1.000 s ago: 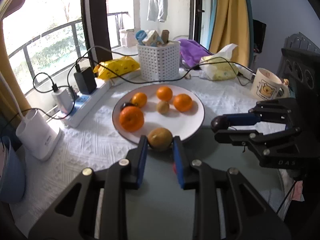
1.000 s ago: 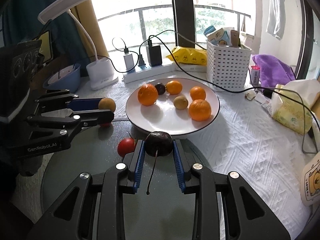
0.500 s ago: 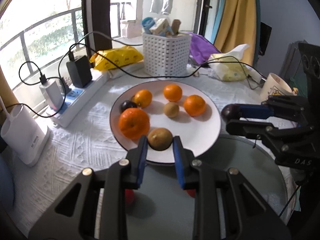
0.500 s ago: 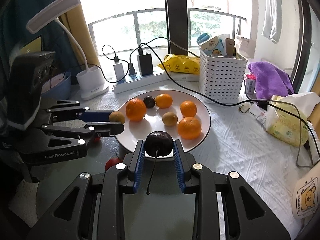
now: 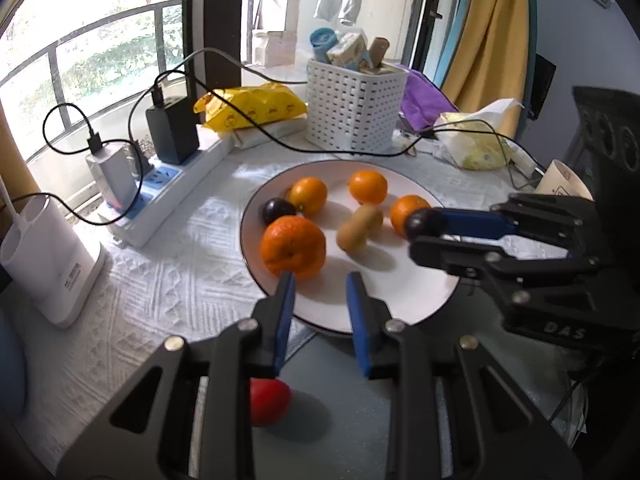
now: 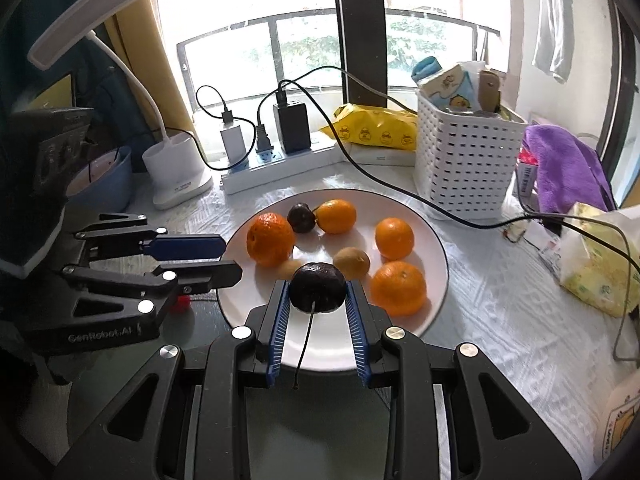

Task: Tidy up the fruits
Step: 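Carry the kiwi and cherry onto the white plate and open both grippers, then move both grippers back to the two red tomatoes on the tray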

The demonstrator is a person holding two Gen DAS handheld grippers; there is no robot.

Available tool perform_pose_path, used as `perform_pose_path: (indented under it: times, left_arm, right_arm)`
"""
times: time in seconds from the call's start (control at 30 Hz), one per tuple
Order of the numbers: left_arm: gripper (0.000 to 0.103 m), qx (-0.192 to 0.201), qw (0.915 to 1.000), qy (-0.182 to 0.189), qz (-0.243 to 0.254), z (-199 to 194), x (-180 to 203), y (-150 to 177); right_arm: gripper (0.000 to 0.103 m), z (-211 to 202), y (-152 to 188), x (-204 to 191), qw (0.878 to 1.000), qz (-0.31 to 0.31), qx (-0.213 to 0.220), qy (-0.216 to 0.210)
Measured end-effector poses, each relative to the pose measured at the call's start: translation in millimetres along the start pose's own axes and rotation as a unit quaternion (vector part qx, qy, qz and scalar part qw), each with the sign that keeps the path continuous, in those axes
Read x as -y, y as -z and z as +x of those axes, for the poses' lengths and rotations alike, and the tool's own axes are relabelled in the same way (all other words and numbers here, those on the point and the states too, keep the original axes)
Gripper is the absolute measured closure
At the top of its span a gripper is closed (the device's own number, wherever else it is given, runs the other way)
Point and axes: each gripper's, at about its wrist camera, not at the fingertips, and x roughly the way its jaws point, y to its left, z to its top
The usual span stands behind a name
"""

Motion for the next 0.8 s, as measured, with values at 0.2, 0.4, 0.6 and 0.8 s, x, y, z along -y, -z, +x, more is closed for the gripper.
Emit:
perform_pose_path:
  times: [0.2, 0.4, 0.6, 0.8]
  left_arm:
    - [0.074, 0.019, 0.9996, -0.018, -0.012, -14.9, -14.0, -4.9]
    - [0.074, 0.018, 0.9991, -0.031, -0.023, -20.7, -29.0, -3.6]
    - [0.073, 0.016, 0.9989, -0.04, -0.019, -24.8, -32.5, 0.1]
    - [0.073, 0.017, 0.999, -0.034, -0.024, -26.2, -33.8, 2.0]
  right_arm:
    - [0.072, 12.9, -4.4, -2.9, 1.0, -0.002, -0.011, 0.003]
    - [0.072, 23.4, -9.2, -16.8, 1.0, -0.014, -0.02, -0.005]
    - [0.072, 28.5, -12.1, -24.0, 1.0, -0.015, -0.023, -0.007]
    - [0.066, 15.2, -12.0, -26.1, 1.0, -0.012, -0.007, -0.005]
